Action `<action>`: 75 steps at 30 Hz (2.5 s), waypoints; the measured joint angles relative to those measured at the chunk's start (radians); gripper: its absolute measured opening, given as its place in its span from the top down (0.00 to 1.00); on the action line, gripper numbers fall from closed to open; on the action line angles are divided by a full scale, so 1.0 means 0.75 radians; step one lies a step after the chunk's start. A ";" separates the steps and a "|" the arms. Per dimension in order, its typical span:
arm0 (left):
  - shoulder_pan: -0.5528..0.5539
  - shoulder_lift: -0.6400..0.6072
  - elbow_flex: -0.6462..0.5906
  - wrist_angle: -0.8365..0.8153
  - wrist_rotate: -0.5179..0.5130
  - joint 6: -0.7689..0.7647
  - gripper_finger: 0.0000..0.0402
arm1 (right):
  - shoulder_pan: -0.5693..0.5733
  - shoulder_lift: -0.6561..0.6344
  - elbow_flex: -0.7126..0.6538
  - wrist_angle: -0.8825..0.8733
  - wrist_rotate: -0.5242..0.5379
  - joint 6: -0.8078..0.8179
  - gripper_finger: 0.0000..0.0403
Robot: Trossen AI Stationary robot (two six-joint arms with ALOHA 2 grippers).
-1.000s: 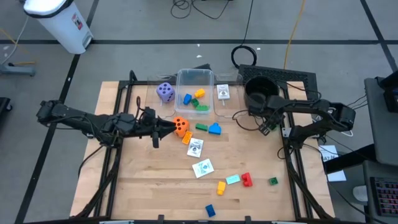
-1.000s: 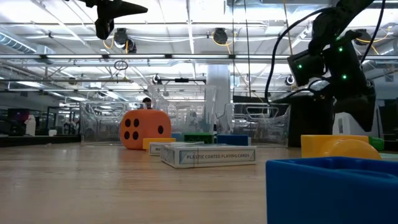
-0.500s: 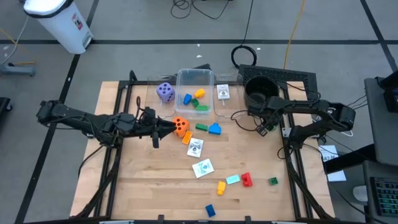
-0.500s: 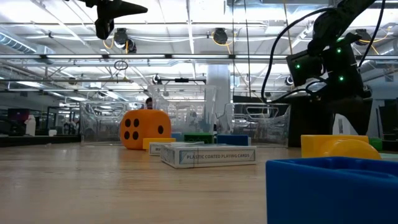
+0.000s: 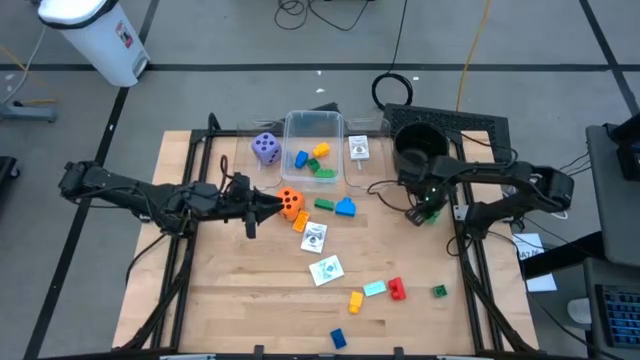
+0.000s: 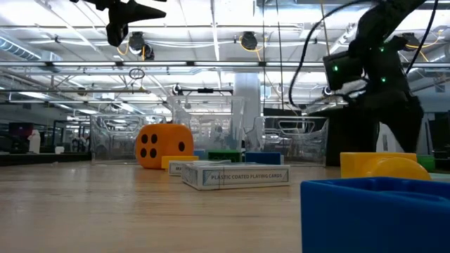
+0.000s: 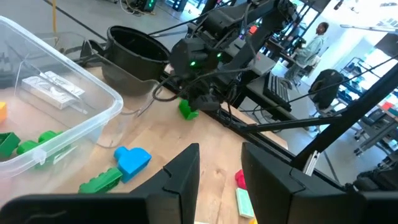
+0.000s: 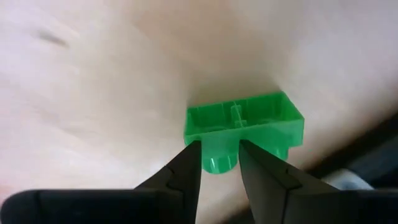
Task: Pick & Place Toys
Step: Put the green two stud game piece into the middle transparent bin
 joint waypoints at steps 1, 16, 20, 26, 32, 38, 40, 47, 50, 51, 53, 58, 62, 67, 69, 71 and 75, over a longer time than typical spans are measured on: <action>0.000 0.000 0.000 -0.002 0.000 -0.004 0.70 | 0.019 -0.018 0.000 0.030 -0.018 0.011 0.74; 0.000 0.000 0.000 0.003 0.004 -0.003 0.70 | 0.339 -0.387 0.037 0.499 -0.008 0.527 0.74; 0.000 0.000 0.000 0.004 0.004 -0.005 0.70 | 0.338 -0.438 0.037 0.412 0.009 0.660 0.74; 0.000 0.000 0.000 0.004 0.003 -0.010 0.70 | 0.338 -0.554 0.037 0.383 0.108 0.802 0.74; 0.000 0.000 0.000 0.004 0.003 -0.025 0.70 | 0.362 -0.646 0.037 0.146 0.176 0.932 0.80; 0.000 0.000 0.000 0.004 0.003 0.002 0.70 | 0.493 -0.647 0.037 0.087 0.272 1.048 0.93; 0.000 0.000 0.000 0.004 0.003 0.013 0.70 | 0.520 -0.647 0.037 0.097 0.330 1.056 0.96; 0.000 0.000 0.000 0.004 0.002 0.042 0.70 | 0.530 -0.651 0.037 0.086 0.343 1.053 0.98; 0.000 0.000 0.000 0.004 0.001 0.042 0.70 | 0.530 -0.652 0.037 0.086 0.310 1.053 0.93; 0.000 0.000 0.000 0.004 0.001 0.042 0.70 | 0.530 -0.651 0.037 0.086 0.310 1.057 0.91; 0.000 0.000 0.000 0.004 0.000 0.045 0.70 | 0.530 -0.652 0.037 0.087 0.309 1.075 0.86; 0.000 0.000 0.000 0.003 -0.001 0.085 0.70 | 0.529 -0.652 -0.002 0.088 0.307 1.133 0.69; 0.000 0.000 0.000 0.003 -0.001 0.091 0.70 | 0.529 -0.651 -0.062 0.088 0.249 1.192 0.56; 0.000 0.000 0.000 0.003 -0.001 0.090 0.70 | 0.529 -0.652 -0.163 0.126 0.237 1.295 0.42; 0.000 0.000 0.000 0.002 -0.001 0.090 0.70 | 0.529 -0.652 -0.205 0.173 0.237 1.312 0.38; 0.000 0.000 0.000 0.001 0.000 0.084 0.70 | 0.529 -0.652 -0.245 0.230 0.232 1.317 0.35; 0.000 0.000 0.000 0.000 0.000 0.081 0.70 | 0.515 -0.650 -0.315 0.306 0.188 1.337 0.31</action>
